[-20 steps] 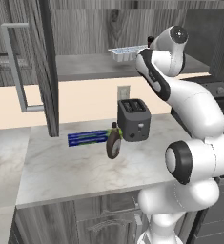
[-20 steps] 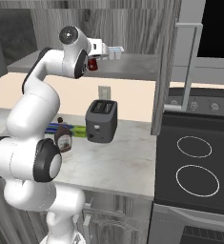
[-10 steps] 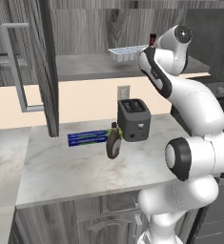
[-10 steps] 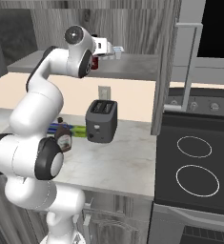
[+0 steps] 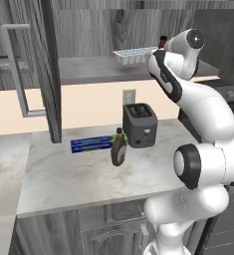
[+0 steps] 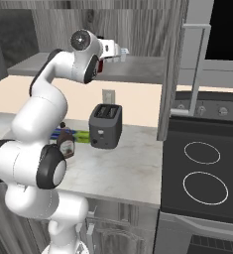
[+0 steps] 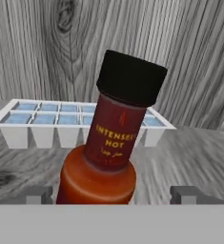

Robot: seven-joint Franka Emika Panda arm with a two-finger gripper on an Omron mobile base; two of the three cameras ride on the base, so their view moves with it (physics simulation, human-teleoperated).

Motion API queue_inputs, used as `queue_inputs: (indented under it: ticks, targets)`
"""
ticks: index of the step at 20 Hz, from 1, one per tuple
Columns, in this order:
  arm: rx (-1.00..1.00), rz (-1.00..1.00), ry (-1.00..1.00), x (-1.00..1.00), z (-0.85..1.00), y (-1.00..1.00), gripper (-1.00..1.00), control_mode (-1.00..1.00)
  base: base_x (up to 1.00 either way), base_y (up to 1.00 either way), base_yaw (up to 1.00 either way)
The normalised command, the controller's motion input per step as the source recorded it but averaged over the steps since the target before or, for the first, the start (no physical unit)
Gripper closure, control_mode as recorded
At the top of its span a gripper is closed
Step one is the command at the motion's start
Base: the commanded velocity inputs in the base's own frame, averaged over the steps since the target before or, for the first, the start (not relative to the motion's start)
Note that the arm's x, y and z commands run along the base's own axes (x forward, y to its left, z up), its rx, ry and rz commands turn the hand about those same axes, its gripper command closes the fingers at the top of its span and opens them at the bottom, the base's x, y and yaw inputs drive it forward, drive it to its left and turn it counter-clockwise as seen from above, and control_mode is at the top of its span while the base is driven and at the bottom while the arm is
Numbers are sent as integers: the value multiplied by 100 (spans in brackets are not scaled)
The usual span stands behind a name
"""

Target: Pick the condiment bottle and syrup bottle from the counter and place them in the cabinet.

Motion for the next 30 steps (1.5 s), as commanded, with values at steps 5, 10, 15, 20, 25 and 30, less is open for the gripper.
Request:
queue_inputs:
  ticks: [5,10,15,20,25,30]
  targets:
    - [0,0,-11,-25,19,23,-100,-100,0,0,0]
    - [0,1,-11,-44,8,42,-100,-100,0,0,0]
    - [0,0,-13,-99,0,28,-100,-100,0,0,0]
    - [0,0,-13,-97,0,0,-100,-100,0,0,0]
    - [0,0,-7,-78,-7,-1,-100,-100,0,0,0]
    - [0,0,0,-39,-17,0,-100,-100,0,0,0]
